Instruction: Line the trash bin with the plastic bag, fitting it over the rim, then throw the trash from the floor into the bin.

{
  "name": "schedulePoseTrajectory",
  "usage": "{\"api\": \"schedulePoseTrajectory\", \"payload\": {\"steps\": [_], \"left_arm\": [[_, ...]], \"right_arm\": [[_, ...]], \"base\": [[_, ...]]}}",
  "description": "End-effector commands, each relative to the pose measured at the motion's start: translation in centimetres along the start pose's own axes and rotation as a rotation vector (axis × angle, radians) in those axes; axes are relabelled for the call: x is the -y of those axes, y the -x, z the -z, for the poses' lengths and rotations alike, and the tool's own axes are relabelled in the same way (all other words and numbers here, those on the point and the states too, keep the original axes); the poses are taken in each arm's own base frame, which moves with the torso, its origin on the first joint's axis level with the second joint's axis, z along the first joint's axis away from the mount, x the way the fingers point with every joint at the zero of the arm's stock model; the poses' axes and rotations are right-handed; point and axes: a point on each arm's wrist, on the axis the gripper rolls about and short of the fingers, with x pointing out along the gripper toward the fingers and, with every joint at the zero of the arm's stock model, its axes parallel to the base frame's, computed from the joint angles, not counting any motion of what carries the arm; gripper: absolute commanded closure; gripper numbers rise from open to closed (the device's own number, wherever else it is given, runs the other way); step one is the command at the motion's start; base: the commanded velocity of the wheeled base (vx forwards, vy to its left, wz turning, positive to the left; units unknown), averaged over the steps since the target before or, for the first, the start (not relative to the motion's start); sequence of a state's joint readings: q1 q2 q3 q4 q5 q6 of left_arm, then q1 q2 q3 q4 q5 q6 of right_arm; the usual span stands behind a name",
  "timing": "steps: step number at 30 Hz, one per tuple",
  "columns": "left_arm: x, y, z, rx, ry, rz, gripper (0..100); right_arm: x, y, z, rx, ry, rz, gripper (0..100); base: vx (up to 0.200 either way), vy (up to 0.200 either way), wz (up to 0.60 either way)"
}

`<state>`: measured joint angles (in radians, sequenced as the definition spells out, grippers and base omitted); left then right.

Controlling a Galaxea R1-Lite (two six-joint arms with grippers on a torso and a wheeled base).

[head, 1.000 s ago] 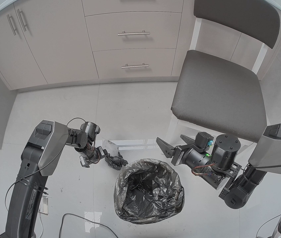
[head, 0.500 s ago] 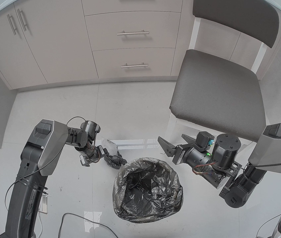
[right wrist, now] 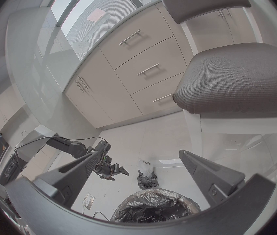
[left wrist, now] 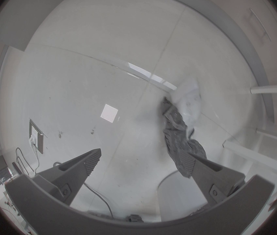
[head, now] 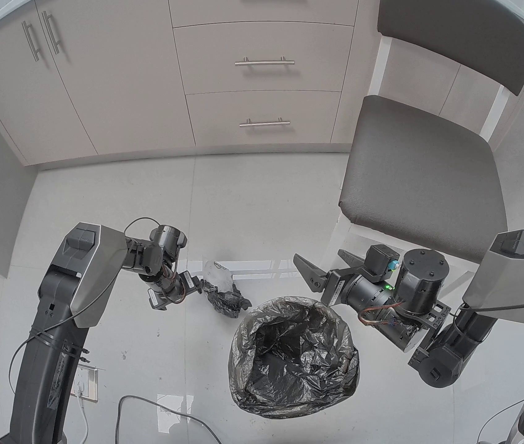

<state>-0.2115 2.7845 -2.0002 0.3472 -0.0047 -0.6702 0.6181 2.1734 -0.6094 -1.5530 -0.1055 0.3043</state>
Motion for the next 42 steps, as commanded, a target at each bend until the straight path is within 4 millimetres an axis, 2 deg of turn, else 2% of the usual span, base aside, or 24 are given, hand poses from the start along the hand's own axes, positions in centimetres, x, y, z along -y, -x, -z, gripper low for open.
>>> {"api": "schedulePoseTrajectory", "payload": {"steps": [1, 14, 26, 35, 42], "left_arm": [[0.0, 0.0, 0.0, 0.001, 0.003, 0.0, 0], [0.0, 0.1, 0.1, -0.006, 0.0, -0.006, 0], [0.2, 0.1, 0.1, -0.001, 0.0, 0.003, 0], [0.2, -0.2, 0.3, -0.007, -0.012, -0.002, 0], [0.7, -0.7, 1.6, -0.04, -0.073, -0.035, 0]], "right_arm": [[-0.1, 0.0, -0.2, 0.016, -0.003, -0.005, 0], [0.0, 0.0, -0.1, 0.015, -0.001, -0.004, 0], [0.0, 0.0, -0.1, 0.016, -0.001, -0.005, 0], [0.1, 0.0, -0.2, 0.018, -0.001, -0.001, 0], [0.0, -0.2, -0.2, 0.026, -0.002, 0.005, 0]], "base": [[0.0, 0.0, 0.0], [0.0, 0.0, 0.0], [0.2, 0.0, 0.0], [0.0, 0.0, 0.0], [0.0, 0.0, 0.0]]}}
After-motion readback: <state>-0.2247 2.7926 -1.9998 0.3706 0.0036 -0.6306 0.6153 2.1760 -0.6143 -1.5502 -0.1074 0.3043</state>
